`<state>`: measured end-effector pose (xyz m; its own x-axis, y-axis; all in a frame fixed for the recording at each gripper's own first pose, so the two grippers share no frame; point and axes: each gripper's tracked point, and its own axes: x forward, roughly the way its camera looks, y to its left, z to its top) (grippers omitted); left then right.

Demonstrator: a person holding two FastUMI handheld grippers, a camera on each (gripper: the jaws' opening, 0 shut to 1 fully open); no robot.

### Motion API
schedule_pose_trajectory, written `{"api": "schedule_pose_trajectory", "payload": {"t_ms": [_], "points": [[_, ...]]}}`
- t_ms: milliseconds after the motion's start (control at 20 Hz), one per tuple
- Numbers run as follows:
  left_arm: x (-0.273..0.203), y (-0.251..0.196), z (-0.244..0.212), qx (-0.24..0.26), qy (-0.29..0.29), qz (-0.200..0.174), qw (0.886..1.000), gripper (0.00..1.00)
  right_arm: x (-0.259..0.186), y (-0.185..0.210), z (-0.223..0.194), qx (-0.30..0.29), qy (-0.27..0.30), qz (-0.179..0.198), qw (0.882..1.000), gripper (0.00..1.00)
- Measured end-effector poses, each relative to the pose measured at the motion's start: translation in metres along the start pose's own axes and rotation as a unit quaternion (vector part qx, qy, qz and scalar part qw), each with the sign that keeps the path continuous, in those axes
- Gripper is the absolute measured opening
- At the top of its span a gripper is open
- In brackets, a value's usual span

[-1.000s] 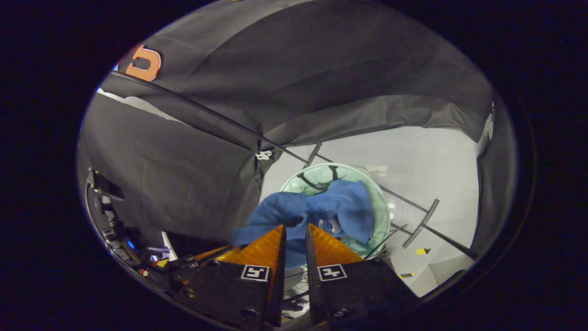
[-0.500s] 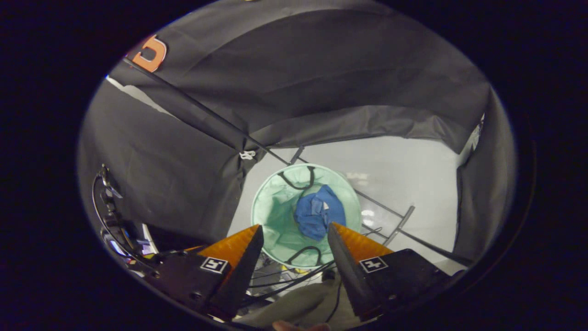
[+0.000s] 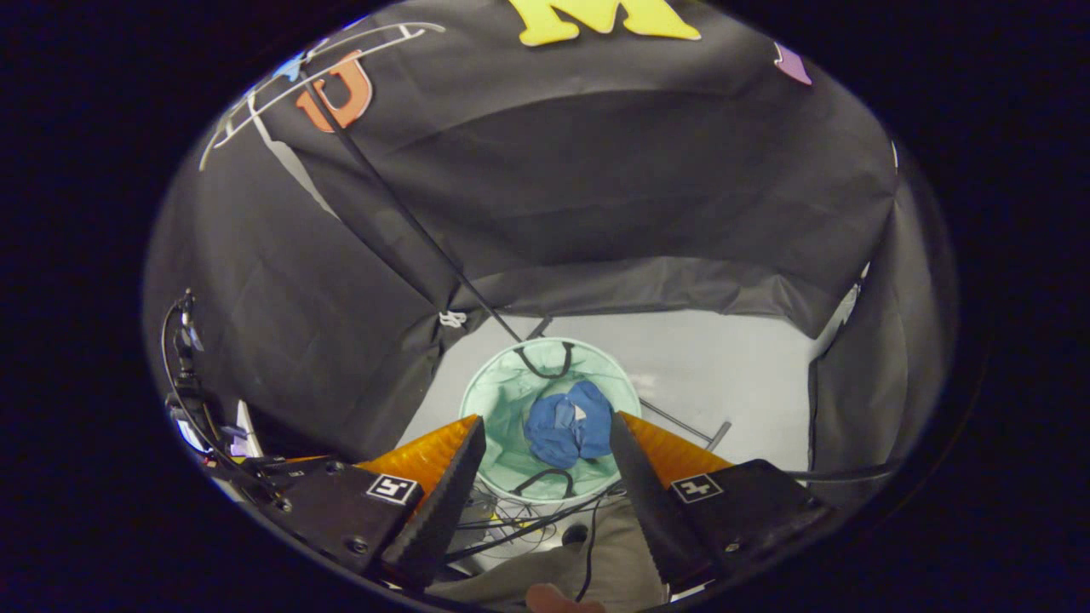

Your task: Grasp the clothes on the hanger with both hands and then place them into the laundry hamper below.

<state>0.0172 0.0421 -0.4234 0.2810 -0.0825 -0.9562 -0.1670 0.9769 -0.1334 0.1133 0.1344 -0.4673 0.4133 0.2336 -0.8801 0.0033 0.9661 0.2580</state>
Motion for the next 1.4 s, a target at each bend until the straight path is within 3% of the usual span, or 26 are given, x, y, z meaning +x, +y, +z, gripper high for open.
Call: {"api": "schedule_pose_trajectory", "payload": {"t_ms": [350, 850, 1000, 1050, 1400], "points": [[-0.089, 0.001, -0.005, 0.045, -0.074, -0.007, 0.996, 1.00, -0.102, 0.025, -0.009, -0.029, -0.102, -0.017, 0.994, 0.93], [-0.201, -0.022, -0.001, 0.075, -0.187, -0.024, 0.979, 0.97, -0.243, 0.036, -0.002, -0.081, -0.229, -0.019, 0.970, 0.92], [-0.235, -0.030, -0.003, 0.080, -0.237, -0.014, 0.968, 1.00, -0.288, 0.026, 0.001, -0.095, -0.271, -0.013, 0.958, 0.93], [-0.246, -0.037, -0.002, 0.080, -0.254, -0.011, 0.964, 0.97, -0.301, 0.024, 0.001, -0.098, -0.287, -0.009, 0.953, 0.93], [-0.320, -0.080, -0.029, 0.052, -0.382, -0.009, 0.923, 1.00, -0.406, -0.038, -0.010, -0.136, -0.393, -0.012, 0.910, 0.94]]}}
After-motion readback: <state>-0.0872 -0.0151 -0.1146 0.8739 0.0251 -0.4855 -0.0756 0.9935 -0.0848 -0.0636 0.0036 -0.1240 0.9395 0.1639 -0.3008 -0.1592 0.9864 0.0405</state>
